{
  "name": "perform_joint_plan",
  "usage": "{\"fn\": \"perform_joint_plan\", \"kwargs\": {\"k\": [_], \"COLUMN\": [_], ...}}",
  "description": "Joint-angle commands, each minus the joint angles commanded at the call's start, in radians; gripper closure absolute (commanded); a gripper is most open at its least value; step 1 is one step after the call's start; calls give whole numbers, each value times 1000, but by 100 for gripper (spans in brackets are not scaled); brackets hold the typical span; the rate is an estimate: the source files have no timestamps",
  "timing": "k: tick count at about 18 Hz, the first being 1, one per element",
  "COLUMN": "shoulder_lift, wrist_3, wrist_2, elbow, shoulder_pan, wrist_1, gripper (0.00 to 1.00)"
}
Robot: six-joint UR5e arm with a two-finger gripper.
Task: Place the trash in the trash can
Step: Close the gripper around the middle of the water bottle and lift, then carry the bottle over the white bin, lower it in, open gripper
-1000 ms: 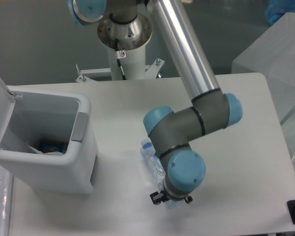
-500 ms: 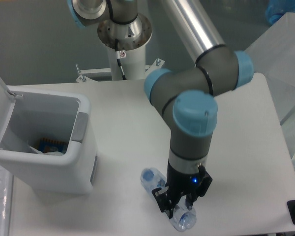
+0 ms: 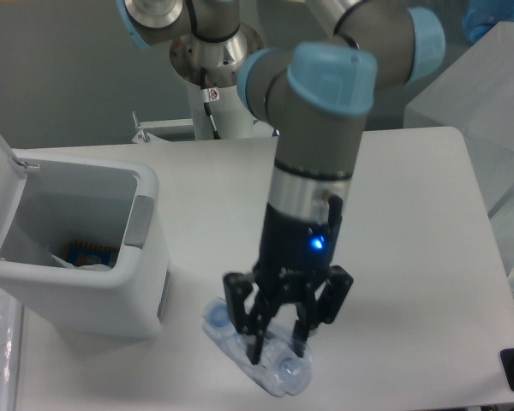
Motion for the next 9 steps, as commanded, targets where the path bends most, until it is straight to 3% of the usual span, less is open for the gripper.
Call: {"fn": "perform_joint_plan", "kwargs": {"k": [9], "shoulder_lift": [75], "wrist_3": [0], "wrist_2": [-135], "elbow": [-6], "shoulder_pan": [-5], "wrist_1": [11], "gripper": [45]}}
